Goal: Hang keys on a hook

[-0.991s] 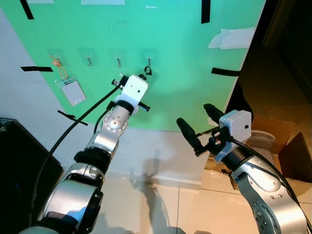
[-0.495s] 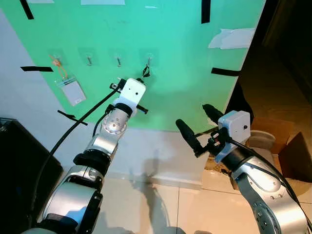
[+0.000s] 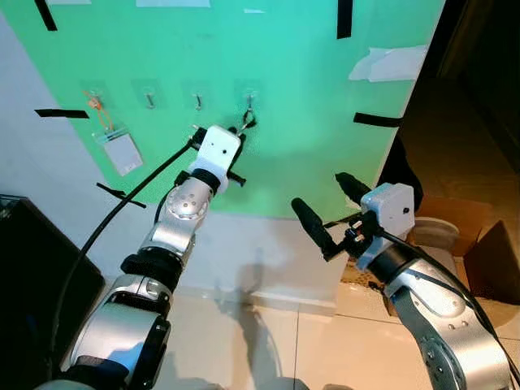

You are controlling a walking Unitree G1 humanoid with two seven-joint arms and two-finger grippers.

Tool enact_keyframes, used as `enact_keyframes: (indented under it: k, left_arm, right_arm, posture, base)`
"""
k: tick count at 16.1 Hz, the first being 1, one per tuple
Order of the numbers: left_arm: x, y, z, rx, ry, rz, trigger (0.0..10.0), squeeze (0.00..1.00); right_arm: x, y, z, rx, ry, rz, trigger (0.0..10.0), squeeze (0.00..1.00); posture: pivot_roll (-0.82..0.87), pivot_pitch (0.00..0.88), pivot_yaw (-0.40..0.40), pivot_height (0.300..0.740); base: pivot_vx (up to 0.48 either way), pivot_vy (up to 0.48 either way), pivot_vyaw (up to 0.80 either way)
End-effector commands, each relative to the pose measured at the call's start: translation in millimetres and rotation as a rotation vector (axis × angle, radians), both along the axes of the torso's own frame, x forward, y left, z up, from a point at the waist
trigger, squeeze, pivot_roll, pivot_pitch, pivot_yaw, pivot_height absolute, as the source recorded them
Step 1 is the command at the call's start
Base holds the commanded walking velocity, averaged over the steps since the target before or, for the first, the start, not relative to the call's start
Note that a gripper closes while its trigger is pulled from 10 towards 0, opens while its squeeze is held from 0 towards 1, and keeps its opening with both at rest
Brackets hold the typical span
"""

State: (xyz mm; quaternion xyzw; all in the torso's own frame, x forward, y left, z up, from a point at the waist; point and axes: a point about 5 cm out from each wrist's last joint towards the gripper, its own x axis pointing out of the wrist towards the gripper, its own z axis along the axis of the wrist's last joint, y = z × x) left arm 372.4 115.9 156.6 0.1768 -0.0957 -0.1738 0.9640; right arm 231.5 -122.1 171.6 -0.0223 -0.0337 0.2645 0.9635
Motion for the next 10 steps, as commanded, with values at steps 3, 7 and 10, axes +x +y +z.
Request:
enact_keyframes:
  k: [3, 7, 10]
  left_arm:
    - [-3.0, 7.9, 2, -0.058, 0.018, -0.037, 10.0, 1.0]
    - [-9.5, 18.4, -4, -0.1, 0.04, -0.025, 10.0, 1.0]
    - [-22.5, 36.6, -13, -0.119, 0.083, -0.014, 10.0, 1.0]
  right_arm:
    - [6.4, -4.6, -1, 0.024, 0.019, -0.058, 10.0, 0.0]
    - [8.4, -10.9, -14, 0.015, 0.083, -0.156, 10.0, 0.0]
    - [5.6, -26.1, -33, 0.003, 0.166, -0.333, 10.0, 0.0]
  posture:
    - [-0.2, 0.0, 0.066, 0.74]
    - [-0.18, 0.0, 0.07, 0.74]
    - [-0.17, 0.0, 0.08, 0.74]
  base:
    - [0.0, 0.0, 0.0]
    - [0.0, 0.0, 0.0]
    - [0.0, 0.0, 0.0]
